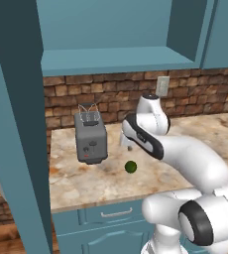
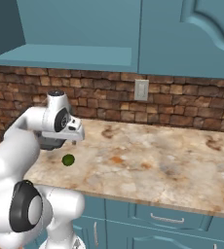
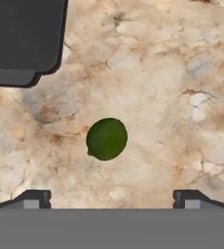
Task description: Pick the lime from the counter and place it in the cabinet. Then close the cabinet.
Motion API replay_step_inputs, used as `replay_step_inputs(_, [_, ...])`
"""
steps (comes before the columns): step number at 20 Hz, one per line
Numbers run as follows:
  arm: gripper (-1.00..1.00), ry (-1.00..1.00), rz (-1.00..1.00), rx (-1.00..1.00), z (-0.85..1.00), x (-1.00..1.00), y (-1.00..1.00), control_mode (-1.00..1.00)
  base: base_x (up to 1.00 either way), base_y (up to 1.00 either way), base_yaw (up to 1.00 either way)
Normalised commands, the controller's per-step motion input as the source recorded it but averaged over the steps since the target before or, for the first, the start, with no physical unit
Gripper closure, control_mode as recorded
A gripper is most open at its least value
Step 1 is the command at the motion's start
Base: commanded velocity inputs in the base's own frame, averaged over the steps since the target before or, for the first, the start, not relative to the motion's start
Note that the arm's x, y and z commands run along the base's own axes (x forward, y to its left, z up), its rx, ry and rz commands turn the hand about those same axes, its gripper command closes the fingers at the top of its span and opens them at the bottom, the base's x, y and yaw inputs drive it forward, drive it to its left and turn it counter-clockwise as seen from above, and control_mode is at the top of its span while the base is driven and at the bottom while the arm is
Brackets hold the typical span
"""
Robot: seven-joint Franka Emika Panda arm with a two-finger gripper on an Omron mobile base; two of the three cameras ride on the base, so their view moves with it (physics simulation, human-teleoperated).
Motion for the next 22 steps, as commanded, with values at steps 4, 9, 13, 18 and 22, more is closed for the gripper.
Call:
replay_step_inputs(4, [-1.00, 0.04, 0.00, 0.00, -0.44, 0.20, 0.15, -1.00, 0.00, 0.00, 0.00])
replay_step_inputs(9, [-1.00, 0.02, 0.00, 0.00, -0.41, 0.10, 0.19, -1.00, 0.00, 0.00, 0.00])
replay_step_inputs(13, [-1.00, 0.02, 0.00, 0.00, -0.39, 0.06, 0.06, -1.00, 0.00, 0.00, 0.00])
replay_step_inputs(18, [-1.00, 0.00, 0.00, 0.00, -0.36, 0.00, 0.00, -1.00, 0.00, 0.00, 0.00])
replay_step_inputs(22, [-1.00, 0.00, 0.00, 0.00, -0.33, 0.00, 0.00, -1.00, 0.00, 0.00, 0.00])
